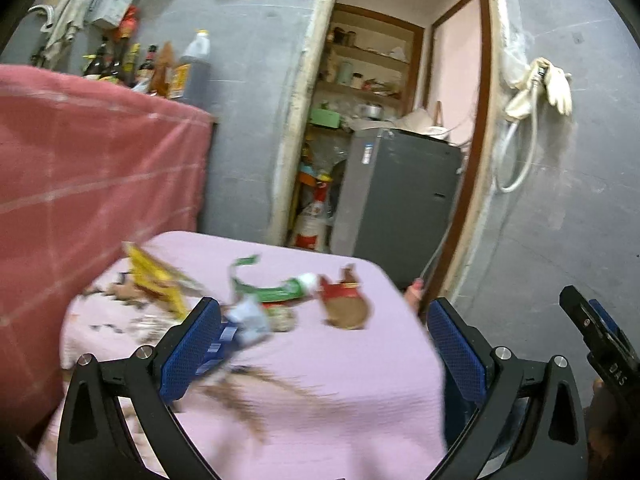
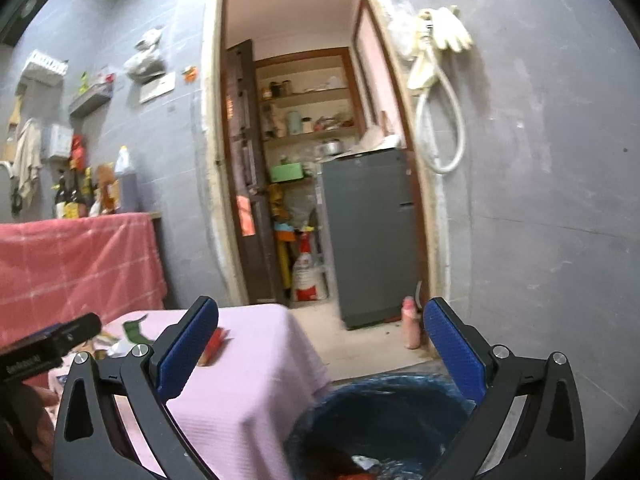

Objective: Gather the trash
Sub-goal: 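Move both open tools back toward the trash on the table, then grasp the silver foil wrapper with the left tool while the right tool grasps the blue-white packet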

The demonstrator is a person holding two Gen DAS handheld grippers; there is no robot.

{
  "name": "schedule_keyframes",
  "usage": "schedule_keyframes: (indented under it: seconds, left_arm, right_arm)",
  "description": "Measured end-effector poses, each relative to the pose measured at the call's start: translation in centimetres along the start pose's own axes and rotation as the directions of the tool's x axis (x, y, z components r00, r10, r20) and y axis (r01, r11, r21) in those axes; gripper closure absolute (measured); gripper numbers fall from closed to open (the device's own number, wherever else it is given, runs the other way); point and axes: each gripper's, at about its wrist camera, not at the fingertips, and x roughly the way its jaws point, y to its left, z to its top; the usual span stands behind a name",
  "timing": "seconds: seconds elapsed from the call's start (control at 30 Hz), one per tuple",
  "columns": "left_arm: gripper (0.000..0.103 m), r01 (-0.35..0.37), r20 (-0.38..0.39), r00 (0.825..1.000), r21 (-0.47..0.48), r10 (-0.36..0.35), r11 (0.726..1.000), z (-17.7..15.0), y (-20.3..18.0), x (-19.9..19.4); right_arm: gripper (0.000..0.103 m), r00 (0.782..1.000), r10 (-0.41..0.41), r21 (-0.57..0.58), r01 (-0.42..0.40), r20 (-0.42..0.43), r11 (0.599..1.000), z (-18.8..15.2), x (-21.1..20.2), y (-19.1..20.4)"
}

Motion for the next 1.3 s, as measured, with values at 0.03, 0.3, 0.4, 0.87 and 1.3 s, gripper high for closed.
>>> schedule_keyframes:
  seconds: [0.03,0.3,0.4,0.87,1.3]
  left_arm:
    - [0.002,-0.001,-0.010,1.000,-0.006,0.001,1.000,0.0,0.6,-0.1]
    - [0.002,-0.111,-0.045,0.993,-0.019,0.110,0.994,0.1,9.3,-1.0]
    - [0.002,-0.157,-0.059,0.986,-0.004,0.156,0.988,-0.1,12.1,-0.6]
    - [0.004,-0.111,-0.215,0.971,-0.019,0.104,0.994,-1.2,19.1,4.0]
    - [0.041,0.010,-0.272,0.962,0.000,-0.009,1.000,-1.7,19.0,6.2]
  right_arm:
    - [0.000,1.000,0.012,-0.014,-0.012,-0.008,1.000,0.0,0.3,0.9]
    - [0.000,0.990,0.111,-0.109,-0.121,-0.087,0.987,-1.3,2.2,7.2]
    - [0.000,0.981,0.142,-0.137,-0.161,-0.133,0.977,-2.0,3.2,9.6]
    - [0.026,0.876,0.311,-0.045,-0.351,-0.370,0.935,-4.5,8.2,17.9]
    - [0.053,0.772,0.367,0.022,-0.417,-0.519,0.909,-8.3,11.3,22.0]
